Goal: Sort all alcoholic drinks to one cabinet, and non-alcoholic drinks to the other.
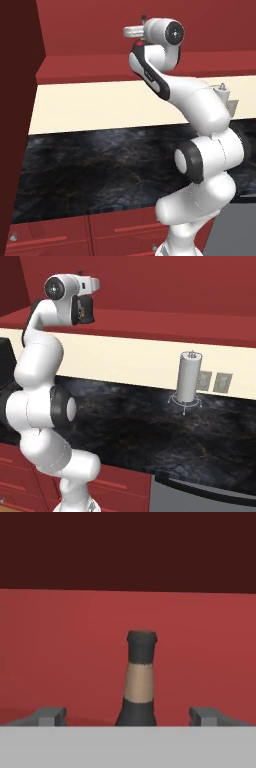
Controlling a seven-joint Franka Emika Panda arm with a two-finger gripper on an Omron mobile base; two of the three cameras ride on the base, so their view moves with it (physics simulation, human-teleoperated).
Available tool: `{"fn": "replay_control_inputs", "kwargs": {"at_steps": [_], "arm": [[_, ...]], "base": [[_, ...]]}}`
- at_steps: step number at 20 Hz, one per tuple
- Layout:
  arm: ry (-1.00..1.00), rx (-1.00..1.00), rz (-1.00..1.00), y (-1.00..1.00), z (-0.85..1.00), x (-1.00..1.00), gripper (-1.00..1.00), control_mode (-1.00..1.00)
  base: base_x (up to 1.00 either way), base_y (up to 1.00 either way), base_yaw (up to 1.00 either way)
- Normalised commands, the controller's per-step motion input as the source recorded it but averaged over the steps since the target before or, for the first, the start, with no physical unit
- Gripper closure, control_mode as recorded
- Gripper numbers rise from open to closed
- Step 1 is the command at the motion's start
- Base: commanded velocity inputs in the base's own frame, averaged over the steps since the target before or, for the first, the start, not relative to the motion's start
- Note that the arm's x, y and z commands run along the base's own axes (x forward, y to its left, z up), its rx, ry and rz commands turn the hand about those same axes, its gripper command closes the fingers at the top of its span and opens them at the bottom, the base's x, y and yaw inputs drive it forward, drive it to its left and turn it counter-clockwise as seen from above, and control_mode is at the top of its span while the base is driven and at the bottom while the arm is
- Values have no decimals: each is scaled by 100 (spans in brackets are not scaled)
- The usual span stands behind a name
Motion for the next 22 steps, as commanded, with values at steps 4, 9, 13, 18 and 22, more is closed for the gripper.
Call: {"fn": "replay_control_inputs", "kwargs": {"at_steps": [4, 9, 13, 18, 22], "arm": [[0, 3, 0, -4, 11, -72, -100, -100], [0, 5, 0, -1, 3, -96, -100, -100], [0, 6, 0, 0, 0, -100, -100, -100], [10, 0, 0, -7, 0, -100, -100, -100], [14, 0, 0, -22, 0, -100, -100, -100]], "base": [[0, 0, 0], [0, 0, 0], [0, 0, 0], [0, 0, 0], [0, 0, 0]]}}
